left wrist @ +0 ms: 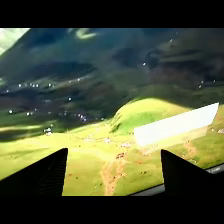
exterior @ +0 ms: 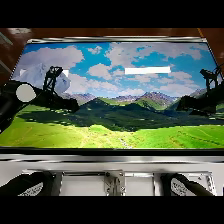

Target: Fold the shirts.

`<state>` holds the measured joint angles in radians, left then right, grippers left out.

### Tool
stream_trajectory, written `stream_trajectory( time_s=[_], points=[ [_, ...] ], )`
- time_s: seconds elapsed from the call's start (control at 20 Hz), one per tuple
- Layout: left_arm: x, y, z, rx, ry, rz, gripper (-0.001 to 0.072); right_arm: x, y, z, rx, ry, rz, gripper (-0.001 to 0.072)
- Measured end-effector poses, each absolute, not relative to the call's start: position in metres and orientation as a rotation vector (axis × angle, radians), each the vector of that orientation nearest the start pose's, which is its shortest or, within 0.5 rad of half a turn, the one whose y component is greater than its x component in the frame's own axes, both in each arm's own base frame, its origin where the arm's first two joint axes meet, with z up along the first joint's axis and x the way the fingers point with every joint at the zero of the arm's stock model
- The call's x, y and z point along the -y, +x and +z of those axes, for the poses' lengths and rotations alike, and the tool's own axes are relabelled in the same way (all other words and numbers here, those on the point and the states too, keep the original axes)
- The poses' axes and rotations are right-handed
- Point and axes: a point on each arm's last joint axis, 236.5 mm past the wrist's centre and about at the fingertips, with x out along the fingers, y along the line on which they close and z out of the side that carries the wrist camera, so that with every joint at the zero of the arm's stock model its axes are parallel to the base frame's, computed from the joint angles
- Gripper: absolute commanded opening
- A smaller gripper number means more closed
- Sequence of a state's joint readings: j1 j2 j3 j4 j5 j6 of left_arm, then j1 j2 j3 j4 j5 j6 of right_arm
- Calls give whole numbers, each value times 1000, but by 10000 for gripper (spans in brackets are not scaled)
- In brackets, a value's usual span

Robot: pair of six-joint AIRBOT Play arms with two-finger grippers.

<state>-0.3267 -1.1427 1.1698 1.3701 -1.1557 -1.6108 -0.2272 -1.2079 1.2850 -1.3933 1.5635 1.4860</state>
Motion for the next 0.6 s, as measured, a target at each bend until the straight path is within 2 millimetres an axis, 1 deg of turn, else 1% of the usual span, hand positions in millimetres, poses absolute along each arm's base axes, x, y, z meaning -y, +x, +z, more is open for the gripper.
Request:
stream_trajectory(
  time_s=[0.05, 0.15, 0.25, 0.35, 0.4, 0.45, 0.5, 0.6],
  points=[
    [161, 356, 70, -1124, -38, -373, 672, 30, 316, 60, -1455, 233, 20, 692],
    [147, 384, 75, -1071, -63, -320, 673, 26, 313, 61, -1469, 260, 22, 692],
    [120, 420, 81, -1026, -94, -244, 670, 19, 314, 62, -1466, 298, 32, 692],
    [84, 462, 87, -984, -144, -156, 667, 10, 316, 65, -1460, 337, 56, 692],
    [60, 484, 87, -967, -181, -101, 667, 4, 317, 66, -1456, 358, 73, 692],
    [37, 502, 85, -960, -221, -47, 669, -1, 318, 68, -1451, 374, 92, 692],
    [10, 520, 80, -954, -264, 15, 670, -6, 319, 70, -1446, 391, 111, 692],
    [-38, 544, 68, -951, -342, 113, 672, -13, 321, 72, -1439, 409, 141, 692]
  ],
)
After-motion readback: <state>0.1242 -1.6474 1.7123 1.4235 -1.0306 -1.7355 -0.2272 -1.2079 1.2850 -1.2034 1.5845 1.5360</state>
